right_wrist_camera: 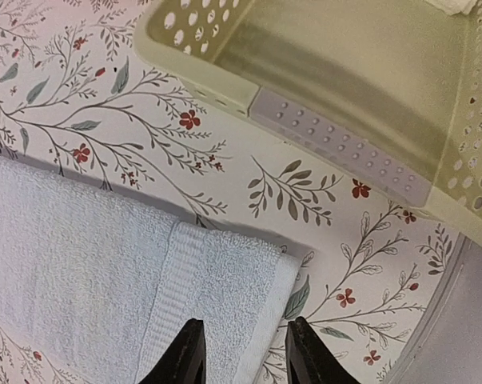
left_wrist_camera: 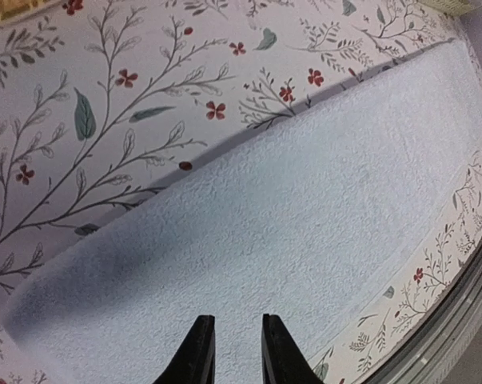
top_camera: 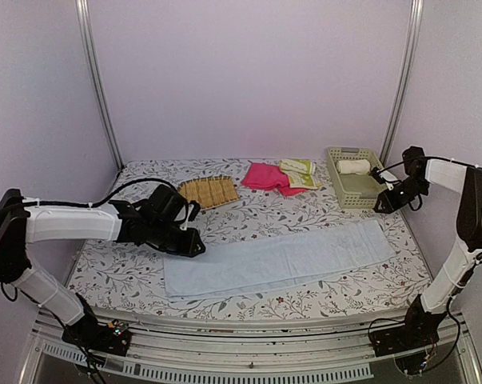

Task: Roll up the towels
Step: Move the towel to the center of the board, then pick up the towel from the center of the board.

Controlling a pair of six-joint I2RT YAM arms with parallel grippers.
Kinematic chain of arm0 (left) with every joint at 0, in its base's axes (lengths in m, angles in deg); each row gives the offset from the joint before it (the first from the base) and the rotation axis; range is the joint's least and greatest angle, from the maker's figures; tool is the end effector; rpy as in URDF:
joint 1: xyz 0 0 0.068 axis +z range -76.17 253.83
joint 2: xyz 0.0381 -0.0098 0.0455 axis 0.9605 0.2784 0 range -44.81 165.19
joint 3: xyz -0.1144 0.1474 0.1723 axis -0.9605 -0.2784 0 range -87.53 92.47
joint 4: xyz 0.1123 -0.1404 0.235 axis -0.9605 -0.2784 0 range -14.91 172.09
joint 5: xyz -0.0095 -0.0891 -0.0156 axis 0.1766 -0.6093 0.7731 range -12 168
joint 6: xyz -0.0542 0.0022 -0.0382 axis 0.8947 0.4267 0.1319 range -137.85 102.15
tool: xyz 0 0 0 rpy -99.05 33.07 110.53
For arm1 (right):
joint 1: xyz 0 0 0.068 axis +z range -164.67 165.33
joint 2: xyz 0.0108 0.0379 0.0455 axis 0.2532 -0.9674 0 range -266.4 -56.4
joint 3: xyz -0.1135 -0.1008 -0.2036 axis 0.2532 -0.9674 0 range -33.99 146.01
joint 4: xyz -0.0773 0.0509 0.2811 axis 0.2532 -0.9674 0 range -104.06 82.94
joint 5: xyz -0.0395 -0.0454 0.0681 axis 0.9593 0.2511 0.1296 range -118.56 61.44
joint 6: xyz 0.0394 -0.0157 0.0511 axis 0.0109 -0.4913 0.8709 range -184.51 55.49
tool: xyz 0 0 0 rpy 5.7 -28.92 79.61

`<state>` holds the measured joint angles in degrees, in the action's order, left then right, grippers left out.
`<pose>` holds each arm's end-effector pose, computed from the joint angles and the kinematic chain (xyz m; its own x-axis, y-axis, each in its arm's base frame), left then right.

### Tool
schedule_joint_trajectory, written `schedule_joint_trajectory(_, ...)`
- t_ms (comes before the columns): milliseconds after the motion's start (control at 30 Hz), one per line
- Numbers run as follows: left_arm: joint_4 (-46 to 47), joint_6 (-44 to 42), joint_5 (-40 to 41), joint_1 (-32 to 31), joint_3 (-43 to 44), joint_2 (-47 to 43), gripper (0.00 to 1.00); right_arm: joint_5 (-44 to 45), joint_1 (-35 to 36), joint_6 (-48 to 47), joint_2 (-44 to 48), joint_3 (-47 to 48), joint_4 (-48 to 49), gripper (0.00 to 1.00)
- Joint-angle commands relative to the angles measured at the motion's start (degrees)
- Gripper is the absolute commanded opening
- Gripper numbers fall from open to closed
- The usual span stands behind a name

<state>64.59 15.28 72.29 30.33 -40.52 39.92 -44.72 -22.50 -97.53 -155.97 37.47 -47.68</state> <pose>0.2350 -0.2304 0.1284 -0.8957 0.1004 -0.4331 0.2826 0.8807 -0.3802 0.3809 -0.0376 0.1588 -0.7910 -0.4194 -0.4454 -0.4771 0.8786 0.0199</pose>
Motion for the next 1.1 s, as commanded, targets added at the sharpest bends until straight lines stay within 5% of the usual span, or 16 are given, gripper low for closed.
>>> schedule_joint_trajectory(0,1.15,-4.89,2.73,-0.76,5.42,2.62,0.22,-1.22,-1.3,1.32,4.29,-1.67,-2.3,0.38)
schedule_joint_trajectory(267,3.77,-7.83,1.45,-0.83,9.08,6.47,0.22,-0.97,-6.05,-0.25,4.27,-5.44,-2.98,0.39)
schedule_joint_trajectory(1067,5.17,-11.42,-3.96,-6.78,9.6,15.98,0.19,4.94,-4.94,0.02,-3.7,-10.92,1.5,0.43)
